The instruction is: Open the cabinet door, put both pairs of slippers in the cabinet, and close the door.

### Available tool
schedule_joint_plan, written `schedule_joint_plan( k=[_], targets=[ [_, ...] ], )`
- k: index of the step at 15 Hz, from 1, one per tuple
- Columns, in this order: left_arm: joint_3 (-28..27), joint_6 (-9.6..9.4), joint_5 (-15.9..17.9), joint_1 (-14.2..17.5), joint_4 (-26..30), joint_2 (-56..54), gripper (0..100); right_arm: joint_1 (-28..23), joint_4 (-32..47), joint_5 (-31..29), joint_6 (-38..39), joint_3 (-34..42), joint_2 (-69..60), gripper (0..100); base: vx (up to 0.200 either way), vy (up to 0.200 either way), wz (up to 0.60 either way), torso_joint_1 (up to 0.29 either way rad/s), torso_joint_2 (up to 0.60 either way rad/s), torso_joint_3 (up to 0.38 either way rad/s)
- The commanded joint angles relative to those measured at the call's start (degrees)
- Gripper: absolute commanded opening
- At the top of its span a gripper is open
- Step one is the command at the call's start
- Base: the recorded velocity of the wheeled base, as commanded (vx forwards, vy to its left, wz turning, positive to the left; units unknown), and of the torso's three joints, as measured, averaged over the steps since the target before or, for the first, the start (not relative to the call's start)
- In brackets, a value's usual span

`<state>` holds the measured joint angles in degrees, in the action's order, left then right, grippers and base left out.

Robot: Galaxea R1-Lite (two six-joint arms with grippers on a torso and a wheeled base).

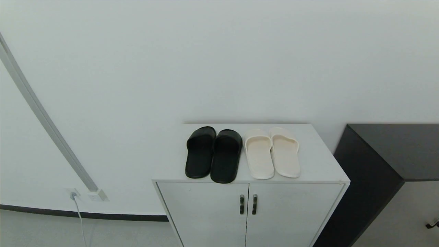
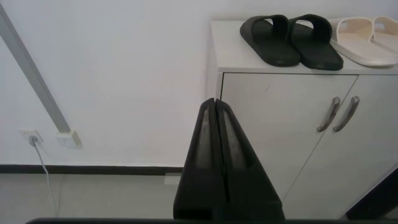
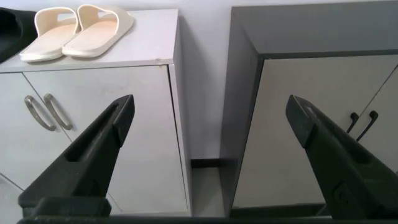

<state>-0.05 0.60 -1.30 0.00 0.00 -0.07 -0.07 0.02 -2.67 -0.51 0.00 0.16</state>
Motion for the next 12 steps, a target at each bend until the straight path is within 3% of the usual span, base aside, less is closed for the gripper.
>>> schedule_joint_plan(
  k=[1, 8, 9, 10, 12],
  targets=[
    [0.05, 0.02, -0.01, 0.0, 0.0, 0.07, 0, 0.16, 0.06, 0.03, -0.02, 0.0, 0.37, 100, 0.0, 0.0, 0.0, 0.0, 0.0, 0.0],
    [0.05, 0.02, -0.01, 0.0, 0.0, 0.07, 0, 0.07, -0.73, -0.58, 0.6, -0.09, -0.16, 100, 0.0, 0.0, 0.0, 0.0, 0.0, 0.0],
    [-0.04, 0.02, -0.01, 0.0, 0.0, 0.07, 0, 0.86, 0.77, -0.14, 6.14, -12.13, 4.15, 100, 0.0, 0.0, 0.0, 0.0, 0.0, 0.0],
    [0.05, 0.02, -0.1, 0.0, 0.0, 0.07, 0, 1.57, 6.48, 0.3, 7.54, -16.44, 8.19, 100, 0.0, 0.0, 0.0, 0.0, 0.0, 0.0],
    [0.05, -0.07, -0.19, 0.0, 0.0, 0.07, 0, 1.66, 9.38, 6.1, 5.87, -17.05, 13.29, 100, 0.0, 0.0, 0.0, 0.0, 0.0, 0.0]
  ],
)
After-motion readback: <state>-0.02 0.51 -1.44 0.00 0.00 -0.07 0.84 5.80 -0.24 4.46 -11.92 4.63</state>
